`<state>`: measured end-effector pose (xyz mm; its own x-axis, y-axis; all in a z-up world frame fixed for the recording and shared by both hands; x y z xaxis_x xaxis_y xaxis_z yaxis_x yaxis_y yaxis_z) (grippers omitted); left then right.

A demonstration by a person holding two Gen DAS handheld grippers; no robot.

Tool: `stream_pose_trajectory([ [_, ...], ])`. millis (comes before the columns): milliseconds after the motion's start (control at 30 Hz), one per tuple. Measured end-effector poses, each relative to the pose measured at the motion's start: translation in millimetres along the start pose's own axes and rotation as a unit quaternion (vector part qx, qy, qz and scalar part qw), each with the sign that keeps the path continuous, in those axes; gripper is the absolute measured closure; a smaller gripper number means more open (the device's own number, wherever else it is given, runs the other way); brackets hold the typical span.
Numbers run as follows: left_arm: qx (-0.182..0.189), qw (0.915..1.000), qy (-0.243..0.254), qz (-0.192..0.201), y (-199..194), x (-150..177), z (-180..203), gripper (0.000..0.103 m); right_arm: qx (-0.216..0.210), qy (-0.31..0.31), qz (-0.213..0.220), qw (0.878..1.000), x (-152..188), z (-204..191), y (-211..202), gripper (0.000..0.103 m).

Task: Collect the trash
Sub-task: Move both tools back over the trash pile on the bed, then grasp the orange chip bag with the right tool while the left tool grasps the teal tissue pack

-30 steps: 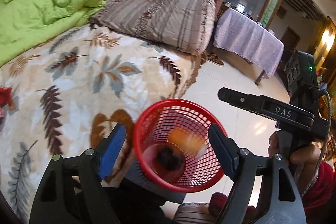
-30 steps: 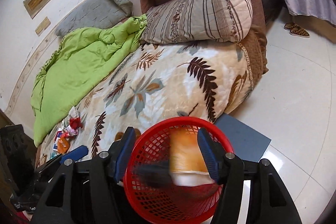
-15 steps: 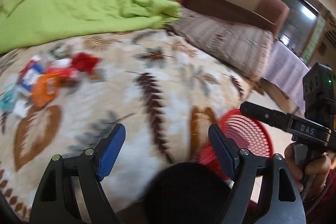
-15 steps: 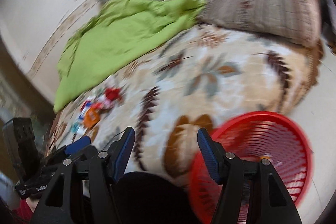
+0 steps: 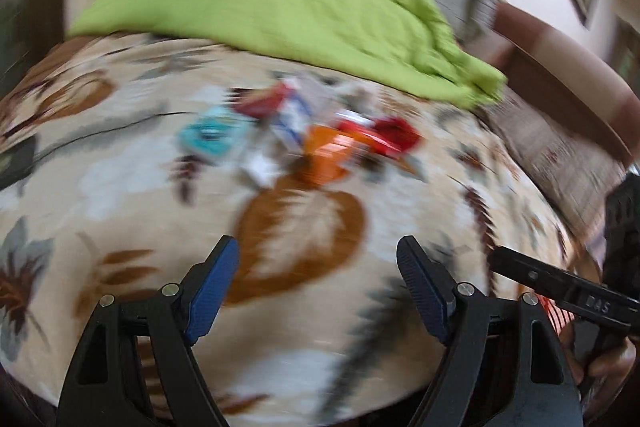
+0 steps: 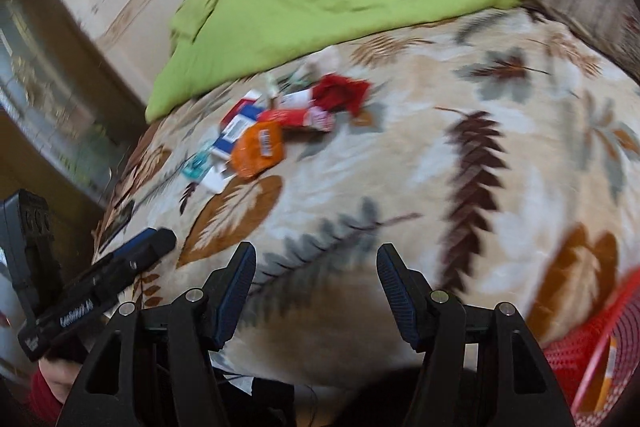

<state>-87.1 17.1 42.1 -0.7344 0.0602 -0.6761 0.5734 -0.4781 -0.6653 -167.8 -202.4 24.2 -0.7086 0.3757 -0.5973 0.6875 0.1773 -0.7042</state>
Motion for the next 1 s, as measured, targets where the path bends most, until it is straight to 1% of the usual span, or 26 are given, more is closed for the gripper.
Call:
stream_pose_trajectory([
  [33, -0.007, 0.9999, -0.011, 0.003, 0, -3, -10, 0.023, -0.002, -0.006, -0.003, 1.000, -4, -6, 6, 0.035],
  [100, -0.026, 0.9990, -0.036, 0.010, -2, -10, -33, 0.023, -0.010, -0.016, -0.009, 1.000, -14, -20, 20, 0.028],
  [133, -0.031, 0.9985, -0.044, 0.011, -1, -12, -41, 0.023, -0.013, -0.019, -0.008, 1.000, -20, -26, 26, 0.027],
  [167, -0.038, 0.9978, -0.054, 0.011, -1, -15, -51, 0.023, -0.017, -0.022, -0.004, 1.000, -28, -34, 33, 0.024],
  [200, -0.044, 0.9972, -0.060, 0.012, -2, -14, -59, 0.023, -0.020, -0.027, -0.003, 0.999, -33, -41, 39, 0.018],
  [233, -0.047, 0.9967, -0.065, 0.012, -2, -15, -65, 0.023, -0.022, -0.037, -0.008, 0.999, -40, -50, 50, 0.016],
  [333, -0.051, 0.9960, -0.073, 0.009, -3, -18, -78, 0.023, -0.020, -0.054, -0.005, 0.998, -57, -69, 77, 0.016],
  [400, -0.055, 0.9960, -0.070, 0.008, -2, -21, -82, 0.023, -0.004, -0.062, -0.005, 0.998, -69, -76, 98, 0.015],
  [433, -0.057, 0.9962, -0.066, 0.008, -1, -24, -84, 0.023, 0.005, -0.060, -0.013, 0.998, -74, -76, 112, 0.015],
  [533, -0.056, 0.9967, -0.058, 0.002, 6, -32, -87, 0.023, 0.011, -0.038, -0.013, 0.999, -86, -72, 140, 0.015],
  [567, -0.053, 0.9972, -0.053, -0.002, 11, -37, -87, 0.023, 0.012, -0.031, -0.014, 0.999, -89, -70, 148, 0.016],
  [600, -0.052, 0.9974, -0.050, -0.004, 14, -39, -87, 0.023, 0.011, -0.025, -0.017, 0.999, -91, -68, 156, 0.024],
  [633, -0.051, 0.9977, -0.044, -0.008, 20, -43, -87, 0.023, 0.008, -0.021, -0.026, 0.999, -92, -66, 164, 0.030],
  [667, -0.051, 0.9979, -0.037, -0.013, 27, -48, -86, 0.023, -0.010, -0.015, -0.037, 0.999, -91, -66, 171, 0.038],
  [700, -0.052, 0.9980, -0.033, -0.015, 31, -50, -86, 0.023, -0.031, -0.011, -0.041, 0.999, -90, -67, 172, 0.043],
  [733, -0.053, 0.9981, -0.027, -0.016, 38, -55, -86, 0.023, -0.029, -0.014, -0.036, 0.999, -90, -69, 170, 0.047],
  [767, -0.054, 0.9981, -0.022, -0.019, 45, -59, -85, 0.023, -0.025, -0.024, -0.022, 0.999, -90, -70, 164, 0.052],
  [800, -0.053, 0.9982, -0.018, -0.023, 50, -61, -85, 0.023, -0.027, -0.032, -0.015, 0.999, -89, -71, 156, 0.054],
  [900, -0.054, 0.9978, -0.007, -0.039, 76, -71, -85, 0.023, -0.034, -0.039, -0.001, 0.999, -81, -71, 132, 0.054],
  [1000, -0.064, 0.9964, 0.004, -0.057, 99, -74, -87, 0.023, -0.041, -0.061, 0.005, 0.997, -64, -67, 106, 0.054],
])
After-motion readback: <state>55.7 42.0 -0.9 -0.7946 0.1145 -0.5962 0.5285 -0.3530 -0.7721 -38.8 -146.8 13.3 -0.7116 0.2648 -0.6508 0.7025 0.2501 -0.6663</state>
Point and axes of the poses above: each gripper's, at about its wrist camera, not at the fingertips, and y roughly the way its jaws point, z to its right, x to its underside, the point moved 5 cm from there along y, roughly the way its jaws point, and after that the axes turned 2 degrees about x, right-handed, at the moved point
